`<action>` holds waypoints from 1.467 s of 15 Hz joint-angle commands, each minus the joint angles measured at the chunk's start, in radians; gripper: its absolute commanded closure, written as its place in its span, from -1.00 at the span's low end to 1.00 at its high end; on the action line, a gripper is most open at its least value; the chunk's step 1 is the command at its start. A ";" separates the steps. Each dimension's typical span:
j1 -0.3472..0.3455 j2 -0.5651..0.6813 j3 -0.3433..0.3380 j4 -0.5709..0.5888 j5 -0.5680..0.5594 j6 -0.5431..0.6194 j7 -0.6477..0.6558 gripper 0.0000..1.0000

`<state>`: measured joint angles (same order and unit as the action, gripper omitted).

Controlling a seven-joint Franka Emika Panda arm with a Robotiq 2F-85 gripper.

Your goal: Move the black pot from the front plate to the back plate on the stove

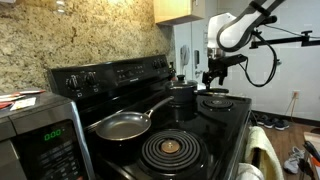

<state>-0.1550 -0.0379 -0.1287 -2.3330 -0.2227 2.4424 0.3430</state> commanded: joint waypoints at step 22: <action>0.014 0.103 -0.017 0.162 0.176 -0.266 -0.272 -1.00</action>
<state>-0.1405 0.0657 -0.1460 -2.1731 -0.0467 2.1794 0.0712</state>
